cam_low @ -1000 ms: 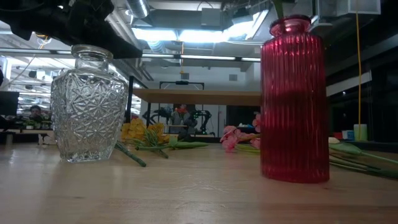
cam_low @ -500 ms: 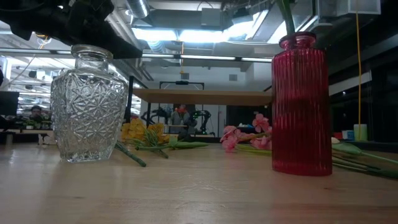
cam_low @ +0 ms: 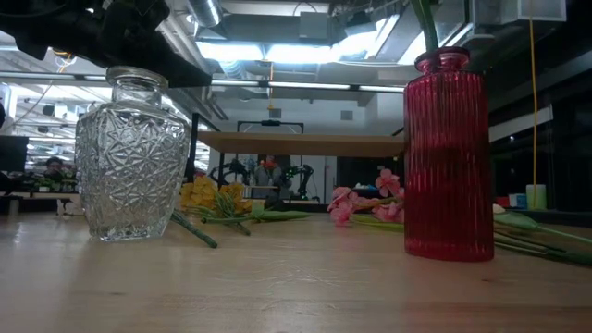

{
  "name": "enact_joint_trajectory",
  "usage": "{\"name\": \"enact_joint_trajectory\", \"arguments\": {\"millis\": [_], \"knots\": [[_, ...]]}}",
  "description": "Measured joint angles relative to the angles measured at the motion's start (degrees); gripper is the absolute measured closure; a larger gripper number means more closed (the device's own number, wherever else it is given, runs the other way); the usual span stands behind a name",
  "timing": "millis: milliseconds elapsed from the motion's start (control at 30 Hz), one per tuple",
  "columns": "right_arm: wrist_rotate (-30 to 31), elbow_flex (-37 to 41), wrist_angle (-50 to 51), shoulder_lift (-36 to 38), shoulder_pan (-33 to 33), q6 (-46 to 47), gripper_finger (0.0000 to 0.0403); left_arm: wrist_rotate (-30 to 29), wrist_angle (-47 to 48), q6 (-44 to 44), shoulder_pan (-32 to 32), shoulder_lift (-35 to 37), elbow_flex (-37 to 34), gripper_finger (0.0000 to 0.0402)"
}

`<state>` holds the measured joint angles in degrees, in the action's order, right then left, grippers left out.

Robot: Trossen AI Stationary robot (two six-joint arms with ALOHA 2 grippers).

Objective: Pick and place flowers into a vace then onto a shelf
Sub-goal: Put the red tulip into the red vase

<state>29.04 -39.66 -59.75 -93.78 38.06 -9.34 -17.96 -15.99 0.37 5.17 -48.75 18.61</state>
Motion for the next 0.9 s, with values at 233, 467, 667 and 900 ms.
{"name": "enact_joint_trajectory", "arguments": {"millis": [233, 467, 667, 900], "knots": [[-0.08, 0.0, 0.0, 0.0, -0.01, -0.04, 0.0391, 0.0, 0.0, -0.64, -0.02, 0.0, 0.0, 0.0398], [-0.13, 0.0, 0.0, 0.0, 0.0, -0.11, 0.0391, 0.0, 0.0, -0.66, 0.0, 0.0, 0.0, 0.0398], [-0.11, 0.0, 0.0, 0.0, -0.02, -0.11, 0.0391, 0.0, 0.0, -0.66, -0.01, 0.0, 0.0, 0.0398], [-0.09, 0.0, 0.0, 0.0, 0.0, -0.07, 0.0391, -0.01, 0.0, -0.66, -0.01, 0.0, 0.0, 0.0398]]}}
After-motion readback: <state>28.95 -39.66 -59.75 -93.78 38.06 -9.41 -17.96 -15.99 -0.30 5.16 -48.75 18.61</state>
